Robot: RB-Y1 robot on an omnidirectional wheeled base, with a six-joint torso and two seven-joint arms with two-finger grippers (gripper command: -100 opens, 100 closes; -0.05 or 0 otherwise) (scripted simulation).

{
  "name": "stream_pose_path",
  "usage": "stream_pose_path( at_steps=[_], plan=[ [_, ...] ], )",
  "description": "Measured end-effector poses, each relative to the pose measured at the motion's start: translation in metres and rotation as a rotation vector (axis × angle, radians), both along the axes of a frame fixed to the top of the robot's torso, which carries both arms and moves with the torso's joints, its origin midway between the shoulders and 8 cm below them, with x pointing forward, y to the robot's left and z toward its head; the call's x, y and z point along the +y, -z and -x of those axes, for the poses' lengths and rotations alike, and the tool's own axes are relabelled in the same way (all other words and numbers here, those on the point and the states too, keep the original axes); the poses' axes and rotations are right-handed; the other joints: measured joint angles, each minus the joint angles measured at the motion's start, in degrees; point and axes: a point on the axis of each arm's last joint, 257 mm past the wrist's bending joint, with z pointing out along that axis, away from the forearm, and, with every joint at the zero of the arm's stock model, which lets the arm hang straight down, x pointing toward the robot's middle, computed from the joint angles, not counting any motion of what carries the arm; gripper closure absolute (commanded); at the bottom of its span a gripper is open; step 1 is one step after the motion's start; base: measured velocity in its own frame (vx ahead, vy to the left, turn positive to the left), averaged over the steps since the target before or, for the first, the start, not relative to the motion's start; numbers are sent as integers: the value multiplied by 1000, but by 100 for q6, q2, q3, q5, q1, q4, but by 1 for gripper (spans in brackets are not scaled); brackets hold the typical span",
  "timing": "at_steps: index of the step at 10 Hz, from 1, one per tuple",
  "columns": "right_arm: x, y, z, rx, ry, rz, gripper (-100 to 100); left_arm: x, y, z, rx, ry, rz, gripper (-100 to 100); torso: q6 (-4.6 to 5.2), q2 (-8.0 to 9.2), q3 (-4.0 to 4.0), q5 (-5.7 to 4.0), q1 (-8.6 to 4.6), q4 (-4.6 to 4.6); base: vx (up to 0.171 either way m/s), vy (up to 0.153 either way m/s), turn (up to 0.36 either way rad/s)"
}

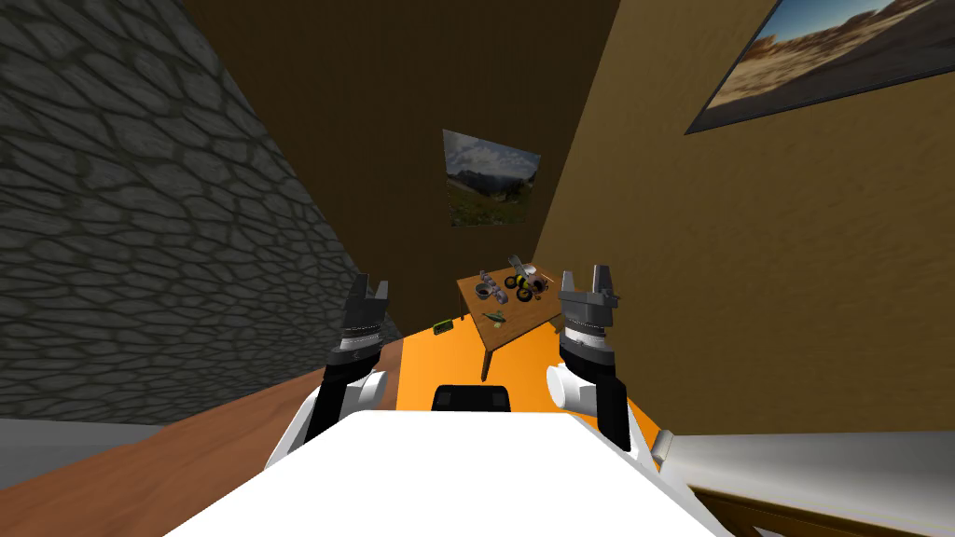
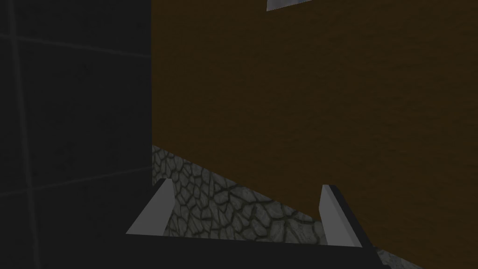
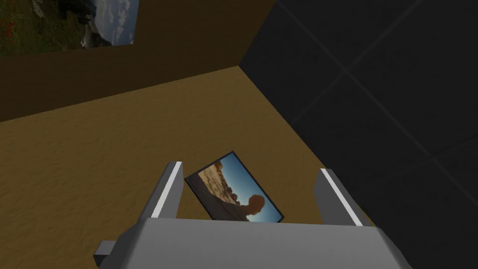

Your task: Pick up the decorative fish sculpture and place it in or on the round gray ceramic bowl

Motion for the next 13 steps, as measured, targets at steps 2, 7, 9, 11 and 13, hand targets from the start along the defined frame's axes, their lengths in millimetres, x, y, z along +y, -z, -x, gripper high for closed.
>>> stream_pose_path(
  at_steps=[2,7,9,11,13],
  plan=[
    [10,3,-5,11,-21,43,-100,0,0,0,0,0,0,0,-1,3,2,-2,-9,1,-16,-27,37],
    [49,29,-33,57,-83,228,-100,0,0,0,0,0,0,0,-1,9,5,-6,-24,2,-31,-53,76],
    [69,43,-44,71,-102,327,-100,0,0,0,0,0,0,0,-1,9,5,-6,-24,2,-25,-46,66],
    [79,61,-54,91,-114,400,-100,0,0,0,0,0,0,0,-1,4,2,-4,-13,1,-24,-33,86],
    [95,79,-63,103,-123,518,-100,0,0,0,0,0,0,0,-1,9,5,-5,-23,2,-33,-50,99]
  ],
)
